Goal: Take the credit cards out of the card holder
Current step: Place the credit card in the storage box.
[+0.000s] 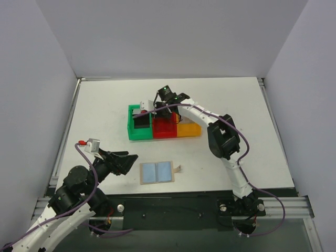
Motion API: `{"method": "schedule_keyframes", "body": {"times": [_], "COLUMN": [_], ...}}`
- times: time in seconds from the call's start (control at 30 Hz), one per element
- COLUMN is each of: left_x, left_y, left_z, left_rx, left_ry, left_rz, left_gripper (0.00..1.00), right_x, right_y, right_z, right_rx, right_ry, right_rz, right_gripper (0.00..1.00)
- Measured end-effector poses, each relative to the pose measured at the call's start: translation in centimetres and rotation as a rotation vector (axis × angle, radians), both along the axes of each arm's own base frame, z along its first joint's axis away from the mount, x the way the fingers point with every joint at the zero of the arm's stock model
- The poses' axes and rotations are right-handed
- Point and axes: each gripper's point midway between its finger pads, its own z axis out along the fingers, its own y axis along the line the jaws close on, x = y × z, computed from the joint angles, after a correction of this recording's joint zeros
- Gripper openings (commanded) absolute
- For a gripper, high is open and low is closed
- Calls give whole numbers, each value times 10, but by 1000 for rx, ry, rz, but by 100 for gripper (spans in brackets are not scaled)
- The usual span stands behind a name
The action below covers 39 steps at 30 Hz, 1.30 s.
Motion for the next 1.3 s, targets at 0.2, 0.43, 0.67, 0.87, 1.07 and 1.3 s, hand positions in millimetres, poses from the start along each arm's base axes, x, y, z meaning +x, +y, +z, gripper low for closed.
{"method": "schedule_keyframes", "body": {"times": [0.2,0.43,0.67,0.87,1.07,1.3], "left_x": [0,1,1,2,3,3], "left_y": [0,-1,-2,-3,-5,-6], "left_z": [0,-5,-6,-4,-2,-1], "left_rx": [0,7,5,0,-4,-5], "left_ry": [0,7,6,1,-2,-3], "left_rz": [0,0,-2,-5,-8,-8], "left_gripper": [80,80,80,80,80,80], "right_x": [6,17,26,36,53,63], "right_y": [-2,-4,-7,-8,-12,-17], "right_z": [-3,0,-2,5,18,27], "right_rx": [-3,1,4,8,24,28], "right_ry": [-28,-76,-119,-164,-242,-293], "right_rz": [-23,-68,-113,-149,-220,-279], "right_gripper": [20,20,18,20,24,29]}}
